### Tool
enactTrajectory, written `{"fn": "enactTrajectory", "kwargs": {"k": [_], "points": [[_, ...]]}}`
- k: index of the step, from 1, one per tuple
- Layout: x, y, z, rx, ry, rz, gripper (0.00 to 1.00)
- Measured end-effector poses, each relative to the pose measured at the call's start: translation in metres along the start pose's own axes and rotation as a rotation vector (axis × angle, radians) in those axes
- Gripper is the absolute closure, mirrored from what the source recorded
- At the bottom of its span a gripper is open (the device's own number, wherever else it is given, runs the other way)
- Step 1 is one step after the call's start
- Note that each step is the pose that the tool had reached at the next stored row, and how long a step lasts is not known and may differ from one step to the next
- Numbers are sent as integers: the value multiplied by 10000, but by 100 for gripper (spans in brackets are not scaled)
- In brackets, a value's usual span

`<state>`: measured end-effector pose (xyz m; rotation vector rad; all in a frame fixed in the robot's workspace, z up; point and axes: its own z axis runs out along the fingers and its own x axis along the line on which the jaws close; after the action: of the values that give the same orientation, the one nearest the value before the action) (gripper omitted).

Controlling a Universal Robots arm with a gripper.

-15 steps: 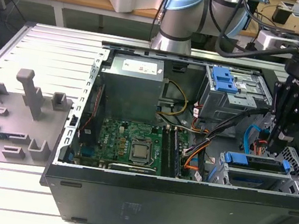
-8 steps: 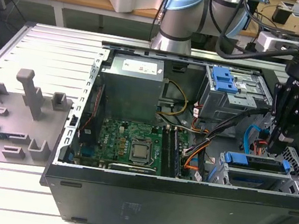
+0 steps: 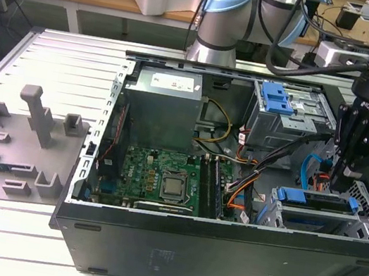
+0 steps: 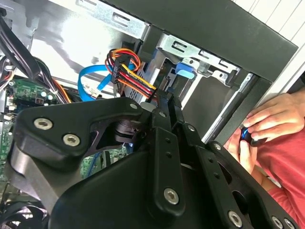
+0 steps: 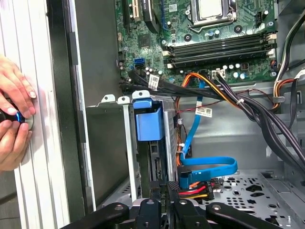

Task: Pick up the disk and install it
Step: 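Insert the first disk wire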

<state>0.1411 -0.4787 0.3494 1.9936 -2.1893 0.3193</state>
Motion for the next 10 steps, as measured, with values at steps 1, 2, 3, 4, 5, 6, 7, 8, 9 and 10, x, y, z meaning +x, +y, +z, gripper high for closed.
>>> {"fn": "enactTrajectory", "kwargs": {"k": [1, 2, 3, 4, 5, 6, 7, 8, 9, 10], "points": [[1, 0, 4, -1, -7, 0, 83], [3, 0, 8, -2, -14, 1, 83], [10, -1, 11, -4, -32, 1, 83], [10, -1, 12, -4, -36, 1, 83], [10, -1, 12, -4, -37, 1, 83], [10, -1, 13, -4, -38, 1, 83], [10, -1, 12, -4, -38, 1, 83], [10, -1, 12, -4, -38, 1, 83], [10, -1, 12, -4, -39, 1, 83], [12, -1, 11, -7, -66, 2, 83]]}}
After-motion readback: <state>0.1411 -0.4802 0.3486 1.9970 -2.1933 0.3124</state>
